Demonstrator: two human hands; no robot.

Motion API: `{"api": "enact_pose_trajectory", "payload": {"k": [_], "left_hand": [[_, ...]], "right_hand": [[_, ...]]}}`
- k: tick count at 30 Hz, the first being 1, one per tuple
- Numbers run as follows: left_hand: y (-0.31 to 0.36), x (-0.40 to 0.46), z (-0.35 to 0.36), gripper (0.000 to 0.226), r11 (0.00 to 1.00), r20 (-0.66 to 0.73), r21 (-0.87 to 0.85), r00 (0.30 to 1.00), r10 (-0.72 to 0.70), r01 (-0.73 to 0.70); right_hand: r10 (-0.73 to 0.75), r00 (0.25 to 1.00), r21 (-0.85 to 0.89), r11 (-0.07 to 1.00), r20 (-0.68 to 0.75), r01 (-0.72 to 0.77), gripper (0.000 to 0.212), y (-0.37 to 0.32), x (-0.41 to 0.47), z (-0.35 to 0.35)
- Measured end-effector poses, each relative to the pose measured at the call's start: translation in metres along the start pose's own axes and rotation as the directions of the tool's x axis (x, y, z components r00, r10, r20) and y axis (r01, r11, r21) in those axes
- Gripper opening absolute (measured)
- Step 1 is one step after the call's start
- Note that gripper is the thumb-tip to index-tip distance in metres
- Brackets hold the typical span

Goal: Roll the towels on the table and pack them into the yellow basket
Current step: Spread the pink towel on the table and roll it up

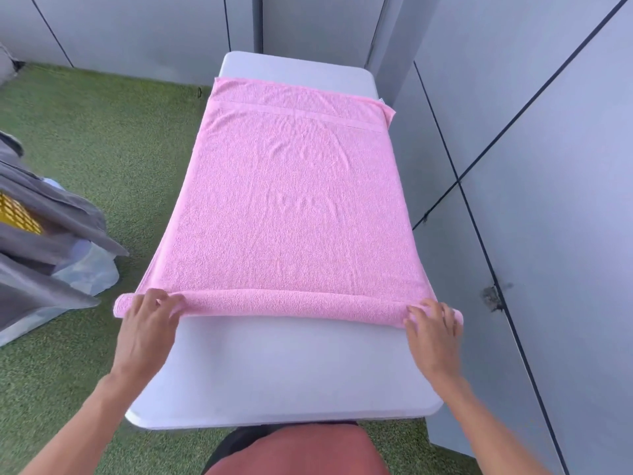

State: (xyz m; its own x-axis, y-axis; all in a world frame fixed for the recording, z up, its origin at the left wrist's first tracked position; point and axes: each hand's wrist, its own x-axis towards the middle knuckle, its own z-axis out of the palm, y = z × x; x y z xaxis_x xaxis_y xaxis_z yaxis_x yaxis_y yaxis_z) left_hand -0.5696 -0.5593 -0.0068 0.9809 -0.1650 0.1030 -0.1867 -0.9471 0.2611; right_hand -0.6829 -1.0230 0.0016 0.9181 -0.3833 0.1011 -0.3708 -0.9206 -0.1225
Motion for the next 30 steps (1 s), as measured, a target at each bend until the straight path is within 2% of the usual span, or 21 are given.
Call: {"api": "enact_pose_trajectory", "payload": {"k": [2, 4, 6, 9, 15, 17, 18, 20, 22, 23, 25, 27, 28, 29, 30], "left_hand": [[0.004, -0.009, 0.005, 0.047, 0.996, 0.025, 0.065, 0.998, 0.056, -0.057], [0.004, -0.008, 0.008, 0.056, 0.992, 0.037, 0.106, 0.998, 0.06, -0.064], [0.006, 0.0, 0.009, 0.059, 0.992, 0.069, 0.115, 0.997, 0.036, -0.044], [0.012, 0.021, 0.008, 0.048, 0.996, 0.102, 0.088, 0.995, 0.0, -0.009], [-0.002, 0.025, 0.001, 0.031, 0.996, 0.229, 0.091, 0.973, 0.002, -0.023], [-0.011, 0.02, 0.001, 0.033, 0.997, 0.338, 0.074, 0.94, -0.038, 0.014], [-0.013, 0.02, 0.0, 0.036, 0.998, 0.4, 0.047, 0.914, -0.067, 0.052], [-0.013, 0.027, -0.006, 0.038, 0.975, 0.469, -0.101, 0.873, -0.13, 0.2], [-0.007, 0.036, -0.012, 0.035, 0.905, 0.418, -0.267, 0.886, -0.201, 0.331], [-0.003, 0.038, -0.013, 0.03, 0.879, 0.364, -0.309, 0.899, -0.244, 0.363], [0.003, 0.036, -0.014, 0.019, 0.917, 0.196, -0.261, 0.947, -0.255, 0.301], [0.005, 0.024, -0.006, 0.02, 0.983, 0.016, -0.101, 0.988, -0.154, 0.155], [0.006, 0.015, -0.003, 0.024, 0.996, -0.035, -0.041, 0.996, -0.084, 0.082], [0.007, 0.006, 0.001, 0.031, 1.0, -0.056, -0.006, 0.998, -0.023, 0.022], [0.009, -0.002, 0.005, 0.04, 1.0, -0.054, 0.015, 0.998, 0.018, -0.017]], "right_hand": [[-0.057, 0.996, -0.114, 0.991, 0.075, 0.065, 0.048, -0.003, -0.009, 0.008], [-0.046, 0.993, -0.109, 0.992, 0.111, 0.059, 0.06, -0.006, -0.005, 0.013], [-0.031, 0.994, -0.059, 0.998, 0.101, 0.038, 0.053, -0.01, 0.006, 0.017], [-0.013, 0.991, 0.016, 1.0, 0.134, 0.011, 0.036, -0.01, 0.023, 0.018], [-0.072, 0.953, -0.005, 0.997, 0.294, 0.077, 0.019, 0.01, 0.021, 0.008], [-0.058, 0.933, 0.086, 0.996, 0.355, 0.029, 0.027, 0.019, 0.015, 0.004], [-0.039, 0.932, 0.187, 0.982, 0.361, -0.031, 0.034, 0.021, 0.012, -0.001], [0.03, 0.925, 0.416, 0.887, 0.378, -0.199, 0.047, 0.022, 0.013, -0.01], [0.124, 0.91, 0.543, 0.767, 0.397, -0.341, 0.053, 0.021, 0.022, -0.017], [0.155, 0.915, 0.581, 0.73, 0.373, -0.361, 0.051, 0.02, 0.028, -0.018], [0.177, 0.953, 0.592, 0.751, 0.245, -0.292, 0.039, 0.017, 0.035, -0.016], [0.142, 0.986, 0.474, 0.865, 0.085, -0.165, 0.024, 0.01, 0.032, -0.012], [0.108, 0.994, 0.345, 0.933, 0.015, -0.106, 0.017, 0.005, 0.026, -0.008], [0.058, 0.998, 0.205, 0.978, -0.038, -0.049, 0.014, 0.002, 0.018, -0.003], [0.005, 0.998, 0.096, 0.995, -0.058, 0.001, 0.021, -0.001, 0.009, 0.002]]}}
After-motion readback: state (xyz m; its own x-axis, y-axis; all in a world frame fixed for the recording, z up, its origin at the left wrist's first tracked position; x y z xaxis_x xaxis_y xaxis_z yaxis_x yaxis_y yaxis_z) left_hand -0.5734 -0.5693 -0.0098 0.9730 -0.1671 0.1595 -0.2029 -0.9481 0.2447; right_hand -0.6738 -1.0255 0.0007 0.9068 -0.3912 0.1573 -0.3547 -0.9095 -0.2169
